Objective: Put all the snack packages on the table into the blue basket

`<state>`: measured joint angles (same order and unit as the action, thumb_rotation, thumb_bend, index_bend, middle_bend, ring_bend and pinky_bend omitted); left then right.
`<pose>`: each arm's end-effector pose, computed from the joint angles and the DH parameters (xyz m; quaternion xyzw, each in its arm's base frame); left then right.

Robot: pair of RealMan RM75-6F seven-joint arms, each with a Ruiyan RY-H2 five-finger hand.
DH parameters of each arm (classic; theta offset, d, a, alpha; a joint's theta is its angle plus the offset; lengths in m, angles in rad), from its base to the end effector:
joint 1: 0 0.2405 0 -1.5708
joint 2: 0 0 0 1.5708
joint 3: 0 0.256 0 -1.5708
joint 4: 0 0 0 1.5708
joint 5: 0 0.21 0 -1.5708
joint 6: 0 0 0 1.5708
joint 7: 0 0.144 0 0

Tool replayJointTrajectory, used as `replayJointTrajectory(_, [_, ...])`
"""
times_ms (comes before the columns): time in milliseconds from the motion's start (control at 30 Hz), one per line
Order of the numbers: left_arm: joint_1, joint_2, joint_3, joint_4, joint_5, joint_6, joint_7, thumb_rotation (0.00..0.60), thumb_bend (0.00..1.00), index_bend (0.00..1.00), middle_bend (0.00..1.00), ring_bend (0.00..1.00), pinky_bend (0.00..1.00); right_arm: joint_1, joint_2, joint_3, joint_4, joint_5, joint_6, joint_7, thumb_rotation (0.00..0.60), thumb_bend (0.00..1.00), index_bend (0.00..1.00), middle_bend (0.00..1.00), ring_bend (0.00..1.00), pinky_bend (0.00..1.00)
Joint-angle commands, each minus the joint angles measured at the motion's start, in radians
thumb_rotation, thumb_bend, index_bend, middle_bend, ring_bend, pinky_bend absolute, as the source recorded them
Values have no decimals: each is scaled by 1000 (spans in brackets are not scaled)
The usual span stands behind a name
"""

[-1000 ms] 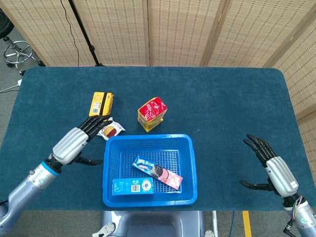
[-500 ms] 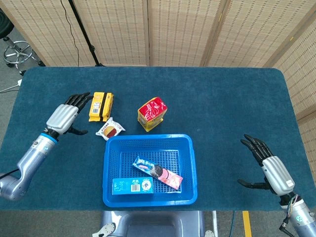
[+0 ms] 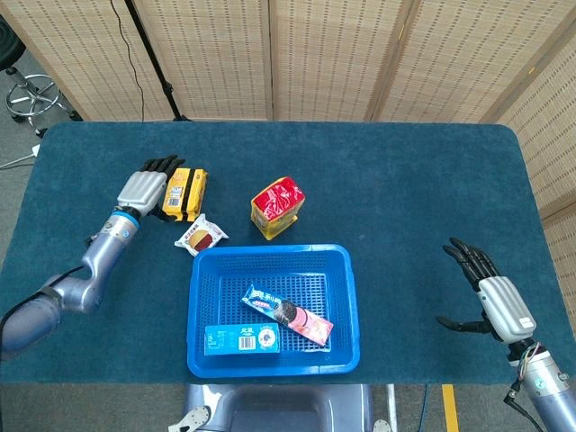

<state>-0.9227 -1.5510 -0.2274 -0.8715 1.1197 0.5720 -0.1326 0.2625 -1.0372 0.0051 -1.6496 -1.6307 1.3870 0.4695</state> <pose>-0.2052 0.4707 0.0406 -0.6937 -0.4428 -0.3191 0.4699 -0.2684 -0.2197 0.1553 0.6035 -0.4782 0.5027 0.3930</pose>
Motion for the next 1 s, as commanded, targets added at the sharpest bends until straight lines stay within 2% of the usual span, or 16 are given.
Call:
replayJointTrajectory(33, [-78, -104, -20, 139, -56, -102, 35, 600, 0, 0, 0, 0, 0, 0, -2, 4, 4, 11, -6, -4, 600, 0, 0, 0, 0, 60])
replayJointTrajectory(167, [-121, -172, -24, 251, -73, -182, 34, 600, 0, 0, 0, 0, 0, -1, -4, 12, 11, 31, -14, -8, 600, 0, 0, 0, 0, 60])
replayJointTrajectory(567, [-151, -240, -34, 412, -88, -287, 13, 600, 0, 0, 0, 0, 12, -2, -5, 19, 18, 46, -26, 5, 600, 0, 0, 0, 0, 61])
replayJointTrajectory(633, [-152, -255, -36, 437, -86, -278, 15, 600, 0, 0, 0, 0, 111, -3, -5, 20, 17, 46, -26, 5, 600, 0, 0, 0, 0, 62])
replayJointTrajectory(667, [-152, -262, -38, 448, -86, -274, 16, 600, 5, 0, 0, 9, 204, -3, -5, 20, 16, 45, -26, 5, 600, 0, 0, 0, 0, 62])
replayJointTrajectory(700, [-153, -266, -41, 455, -86, -268, 16, 600, 24, 0, 4, 62, 300, -4, -5, 20, 16, 45, -26, 7, 600, 0, 0, 0, 0, 62])
replayJointTrajectory(733, [-153, -270, -42, 461, -84, -263, 17, 600, 44, 4, 22, 113, 355, -4, -5, 21, 15, 44, -26, 8, 600, 0, 0, 0, 0, 62])
replayJointTrajectory(767, [-153, -273, -43, 466, -82, -257, 19, 600, 81, 34, 70, 209, 430, -4, -4, 21, 15, 44, -25, 10, 600, 0, 0, 0, 0, 62])
replayJointTrajectory(800, [-153, -275, -45, 469, -81, -250, 20, 600, 128, 102, 149, 306, 502, -4, -4, 21, 14, 43, -25, 10, 600, 0, 0, 0, 0, 62])
replayJointTrajectory(900, [-147, -281, -54, 469, -75, -211, 18, 600, 236, 331, 349, 453, 626, -6, -2, 21, 11, 39, -22, 13, 600, 0, 0, 0, 0, 62])
replayJointTrajectory(1000, [-142, -278, -58, 462, -69, -193, 15, 600, 299, 412, 418, 503, 657, -7, -1, 21, 10, 36, -20, 13, 600, 0, 0, 0, 0, 63])
